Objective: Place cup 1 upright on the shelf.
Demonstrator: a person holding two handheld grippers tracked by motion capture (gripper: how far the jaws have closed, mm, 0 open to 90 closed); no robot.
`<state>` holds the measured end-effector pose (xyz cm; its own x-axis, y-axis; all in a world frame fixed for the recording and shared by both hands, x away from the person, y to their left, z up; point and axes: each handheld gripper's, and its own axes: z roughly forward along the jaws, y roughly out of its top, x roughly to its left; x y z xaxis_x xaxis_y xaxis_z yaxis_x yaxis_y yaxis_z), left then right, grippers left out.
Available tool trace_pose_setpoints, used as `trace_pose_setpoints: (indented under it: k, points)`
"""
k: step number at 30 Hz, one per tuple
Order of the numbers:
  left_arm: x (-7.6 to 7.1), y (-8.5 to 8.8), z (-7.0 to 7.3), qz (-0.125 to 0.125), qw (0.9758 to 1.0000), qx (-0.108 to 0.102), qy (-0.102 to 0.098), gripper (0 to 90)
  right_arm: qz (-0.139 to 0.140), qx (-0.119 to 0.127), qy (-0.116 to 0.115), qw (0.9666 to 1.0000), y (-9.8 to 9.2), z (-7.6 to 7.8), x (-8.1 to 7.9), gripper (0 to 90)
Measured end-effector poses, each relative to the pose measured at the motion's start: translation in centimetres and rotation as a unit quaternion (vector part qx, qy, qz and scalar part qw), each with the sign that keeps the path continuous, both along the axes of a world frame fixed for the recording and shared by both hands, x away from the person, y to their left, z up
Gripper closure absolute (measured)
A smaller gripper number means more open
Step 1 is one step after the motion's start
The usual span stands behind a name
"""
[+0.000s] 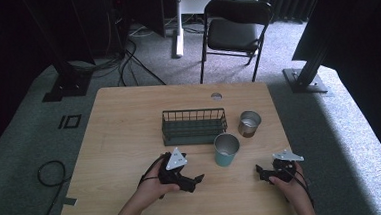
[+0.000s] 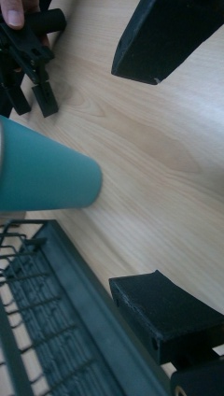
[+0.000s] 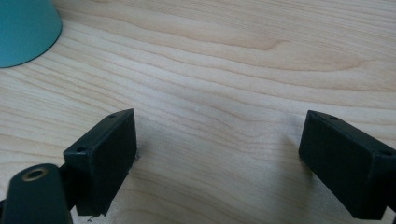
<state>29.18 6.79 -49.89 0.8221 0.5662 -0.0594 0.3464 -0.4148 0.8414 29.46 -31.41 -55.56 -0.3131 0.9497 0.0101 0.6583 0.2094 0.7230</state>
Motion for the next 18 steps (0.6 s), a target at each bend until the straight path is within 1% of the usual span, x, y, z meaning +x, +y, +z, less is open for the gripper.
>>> trace_pose_setpoints:
  k: [3,5,7,9,10,12,14,15,18]
  points:
    - [0.4,-0.6,-0.1,0.002,0.9999,-0.010,-0.001,2.7,0.000,0.000,0.000,1.0000,0.0,0.0,0.0,10.9]
    - [0.7,-1.0,-0.2,-0.002,0.9998,-0.017,0.005,2.7,0.000,0.000,0.000,1.0000,0.0,0.0,0.0,11.0]
    - [0.8,-1.4,-0.4,-0.007,0.9999,-0.007,0.000,2.7,0.000,0.000,0.000,1.0000,0.0,0.0,0.0,10.9]
    - [1.0,-1.8,-0.5,-0.008,0.9999,-0.010,0.000,2.7,0.000,0.000,0.000,1.0000,0.0,0.0,0.0,10.9]
    - [1.1,-2.0,-0.6,-0.010,0.9999,-0.009,0.000,2.7,0.000,0.000,0.000,1.0000,0.0,0.0,0.0,10.9]
    - [1.3,-2.4,-0.5,-0.011,0.9999,-0.003,-0.007,2.7,0.000,0.000,0.000,1.0000,0.0,0.0,0.0,10.9]
    - [1.5,-2.9,-0.6,-0.009,0.9999,0.001,-0.007,2.7,0.000,0.000,0.000,1.0000,0.0,0.0,0.0,10.9]
    - [1.6,-3.3,-0.7,-0.004,0.9999,0.008,-0.007,2.7,0.000,0.000,0.000,1.0000,0.0,0.0,0.0,10.9]
    - [1.8,-4.1,-0.8,-0.006,0.9998,0.015,-0.010,2.7,0.000,0.000,0.000,1.0000,0.0,0.0,0.0,10.9]
